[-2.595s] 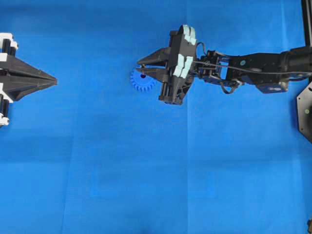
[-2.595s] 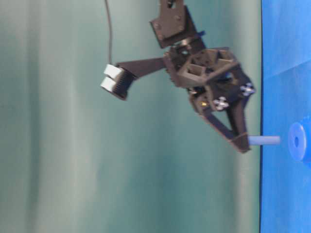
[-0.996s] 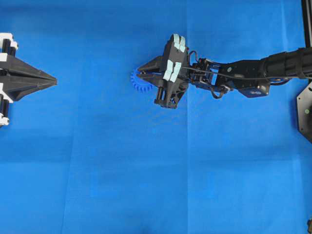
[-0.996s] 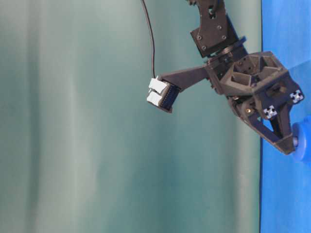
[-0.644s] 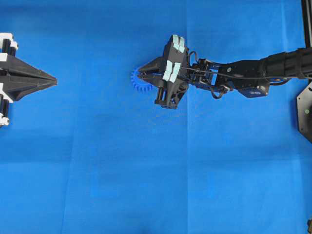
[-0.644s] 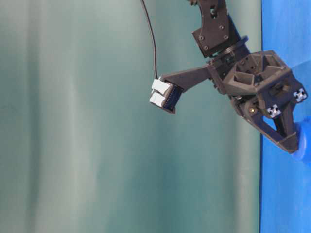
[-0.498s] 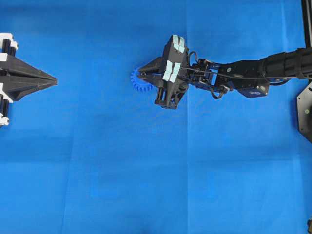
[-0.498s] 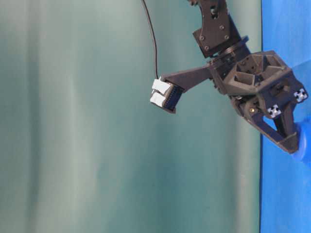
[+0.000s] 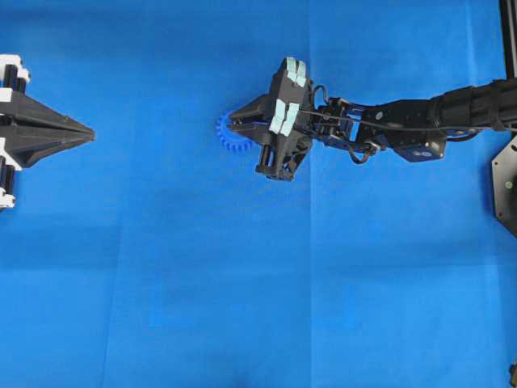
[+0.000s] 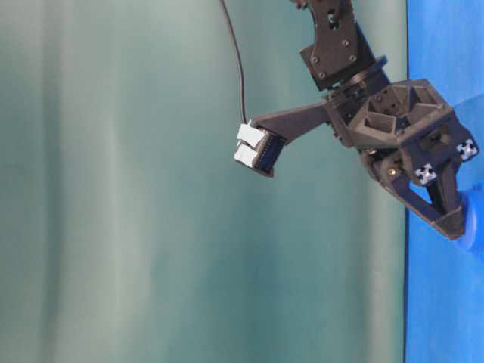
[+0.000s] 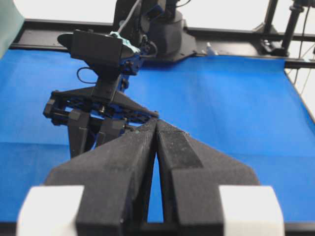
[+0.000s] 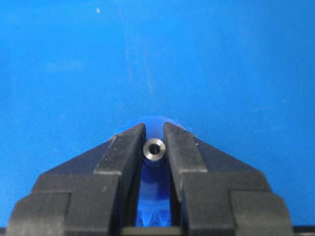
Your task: Insert the shaft placed at a random location into the center hole of the small gear at another random location.
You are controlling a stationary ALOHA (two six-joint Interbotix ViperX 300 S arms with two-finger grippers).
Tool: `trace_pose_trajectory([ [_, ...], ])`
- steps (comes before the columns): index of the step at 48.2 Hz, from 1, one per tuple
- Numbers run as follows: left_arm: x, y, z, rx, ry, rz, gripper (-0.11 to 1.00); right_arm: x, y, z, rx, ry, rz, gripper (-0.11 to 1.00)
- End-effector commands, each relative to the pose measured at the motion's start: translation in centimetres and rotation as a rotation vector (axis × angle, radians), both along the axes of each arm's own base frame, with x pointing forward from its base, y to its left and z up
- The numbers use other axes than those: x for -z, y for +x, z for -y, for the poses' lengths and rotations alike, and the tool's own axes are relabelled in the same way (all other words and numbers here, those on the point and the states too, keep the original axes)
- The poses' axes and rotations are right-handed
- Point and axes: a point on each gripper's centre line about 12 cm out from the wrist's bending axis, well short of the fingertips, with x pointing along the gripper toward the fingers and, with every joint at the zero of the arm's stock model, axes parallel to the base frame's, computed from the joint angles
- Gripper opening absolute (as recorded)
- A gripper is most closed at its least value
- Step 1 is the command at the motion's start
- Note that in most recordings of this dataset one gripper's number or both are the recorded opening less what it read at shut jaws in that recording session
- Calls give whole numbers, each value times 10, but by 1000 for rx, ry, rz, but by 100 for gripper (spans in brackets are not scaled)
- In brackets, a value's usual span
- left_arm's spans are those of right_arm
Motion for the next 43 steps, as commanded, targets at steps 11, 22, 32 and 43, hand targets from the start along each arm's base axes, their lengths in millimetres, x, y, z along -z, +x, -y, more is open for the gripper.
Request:
trace_pose_trajectory([
  [11,-4,1,0,2,-2,14,0,-14,4,0,1,-4,38,72],
  [22,-4,1,0,2,-2,14,0,-32,-2,-1,1,-11,73,76],
  [32,-4,1,0,2,-2,14,0,-59,-13,-2,-2,-21,116,76],
  [43,-4,1,0,2,-3,14,0,-85,-25,-4,-9,-23,143,76],
])
